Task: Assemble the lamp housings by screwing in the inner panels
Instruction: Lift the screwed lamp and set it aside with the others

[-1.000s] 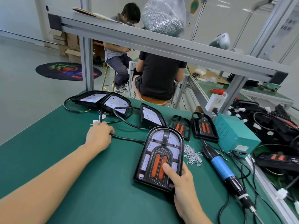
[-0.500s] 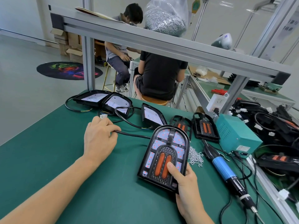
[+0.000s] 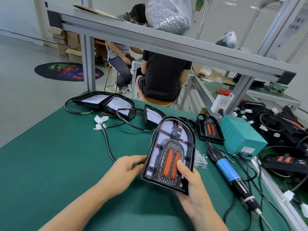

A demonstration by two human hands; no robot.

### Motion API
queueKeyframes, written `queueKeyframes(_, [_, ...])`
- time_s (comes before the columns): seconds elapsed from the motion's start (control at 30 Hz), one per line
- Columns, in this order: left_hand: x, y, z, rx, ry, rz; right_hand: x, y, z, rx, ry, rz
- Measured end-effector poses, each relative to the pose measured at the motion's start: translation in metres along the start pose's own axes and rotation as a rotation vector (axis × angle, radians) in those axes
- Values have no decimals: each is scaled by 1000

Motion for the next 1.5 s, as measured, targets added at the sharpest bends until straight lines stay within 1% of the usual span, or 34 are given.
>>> queueKeyframes(0.03, [3, -8, 0, -21, -20, 8, 0, -6, -2, -27, -24, 4])
queueKeyframes(0.1, [4, -17, 1, -4, -20, 46, -2, -17, -6, -71, -68, 27])
queueKeyframes(0.2, [8, -24, 4, 17, -59, 192, -6, -26, -10, -94, -126, 44])
queueKeyframes(0.27, [11, -24, 5, 28, -91, 238, -7, -28, -11, -106, -165, 38])
queueKeyframes(0.4, [14, -26, 10, -7, -77, 205, -5, -27, -11, -108, -228, 48])
queueKeyframes(0.5, [6, -24, 13, -32, 17, 103, -4, -25, -13, -103, -233, 60])
queueKeyframes(0.53, [4, -20, 14, -8, 32, 100, -3, -24, -13, -100, -233, 55])
queueKeyframes(0.57, [2, -11, 15, 64, 31, 98, -3, -23, -14, -94, -231, 46])
queueKeyframes(0.6, [-3, 4, 18, 191, 40, 71, -2, -20, -14, -84, -228, 38])
queueKeyframes(0.63, [-12, 20, 21, 340, 86, 17, -2, -17, -14, -71, -227, 32])
queueKeyframes(0.67, [-21, 38, 24, 467, 170, -56, -1, -14, -14, -54, -227, 27])
queueKeyframes(0.7, [-29, 52, 27, 541, 279, -138, -1, -11, -13, -35, -228, 27])
queueKeyframes(0.73, [-37, 62, 26, 550, 410, -229, 0, -7, -13, -15, -230, 34])
queueKeyframes(0.8, [-49, 73, 18, 466, 637, -436, 3, -2, -12, 19, -239, 57])
queueKeyframes(0.87, [-52, 81, 9, 423, 753, -562, 5, 2, -11, 47, -245, 65])
queueKeyframes(0.93, [-52, 84, 0, 371, 797, -648, 7, 6, -10, 68, -243, 59])
queueKeyframes(1.0, [-53, 89, -4, 381, 780, -606, 8, 9, -7, 82, -241, 58])
queueKeyframes(1.07, [-57, 89, -1, 461, 699, -453, 11, 11, -5, 89, -236, 47])
queueKeyframes(1.1, [-57, 85, 2, 521, 627, -363, 13, 12, -5, 92, -230, 37])
queueKeyframes(1.17, [-51, 75, 7, 628, 414, -181, 14, 13, -5, 91, -213, 29])
queueKeyframes(1.23, [-41, 65, 8, 684, 208, -26, 14, 13, -5, 77, -193, 36])
queueKeyframes(1.27, [-38, 62, 6, 695, 140, 59, 14, 12, -6, 69, -182, 41])
queueKeyframes(1.37, [-31, 52, -7, 652, 17, 363, 10, 8, -9, 41, -139, 59])
queueKeyframes(1.43, [-24, 42, -16, 582, -14, 468, 6, 4, -11, 25, -108, 68])
queueKeyframes(1.5, [-8, 31, -23, 475, -64, 532, 3, 3, -12, 22, -75, 68])
Point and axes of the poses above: each hand's wrist, its own z-axis away from the middle knuckle, its own y-axis out of the back of the hand, x = y × z, the point moved 9 cm from there along -z, towards the middle knuckle, and after that the axes turned 15 degrees about -x, right-handed, at the moved point
